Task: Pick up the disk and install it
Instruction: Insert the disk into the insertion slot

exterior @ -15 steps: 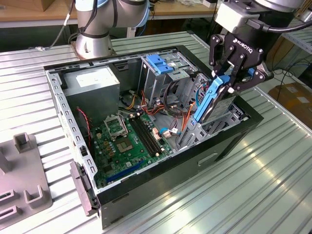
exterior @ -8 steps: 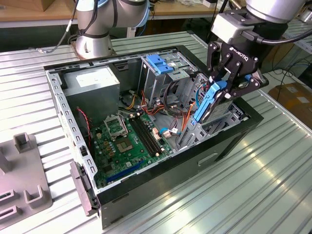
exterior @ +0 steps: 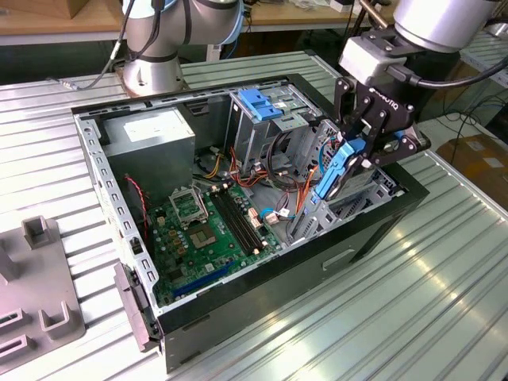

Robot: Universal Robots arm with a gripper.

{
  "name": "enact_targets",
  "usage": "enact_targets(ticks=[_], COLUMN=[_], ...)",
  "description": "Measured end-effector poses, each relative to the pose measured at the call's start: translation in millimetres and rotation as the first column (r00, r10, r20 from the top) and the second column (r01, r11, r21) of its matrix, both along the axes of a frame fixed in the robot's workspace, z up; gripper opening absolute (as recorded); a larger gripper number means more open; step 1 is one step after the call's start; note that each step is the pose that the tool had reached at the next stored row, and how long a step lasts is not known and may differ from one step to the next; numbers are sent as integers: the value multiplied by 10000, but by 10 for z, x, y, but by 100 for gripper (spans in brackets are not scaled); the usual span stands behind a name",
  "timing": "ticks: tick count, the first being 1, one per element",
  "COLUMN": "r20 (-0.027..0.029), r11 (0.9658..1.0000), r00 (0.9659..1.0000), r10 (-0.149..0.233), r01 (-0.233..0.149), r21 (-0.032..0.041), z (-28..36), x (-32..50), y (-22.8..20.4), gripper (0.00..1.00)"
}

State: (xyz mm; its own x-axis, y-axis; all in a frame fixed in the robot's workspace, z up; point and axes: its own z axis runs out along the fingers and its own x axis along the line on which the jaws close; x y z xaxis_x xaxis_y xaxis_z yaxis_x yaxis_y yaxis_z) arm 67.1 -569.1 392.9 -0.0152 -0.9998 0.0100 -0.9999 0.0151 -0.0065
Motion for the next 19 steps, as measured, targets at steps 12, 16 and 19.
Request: enact_targets(ticks=[12,16,19], r20=[-1,0,0], r11=[10000,10000,10000], r00=[10000,10000,10000], r10=[0,0,0], r01=[0,0,0], r21=[-2,0,-12], z=[-247,-340,-346], x=[1,1,2], y=[-15,-17,-17], gripper=[37,37,37])
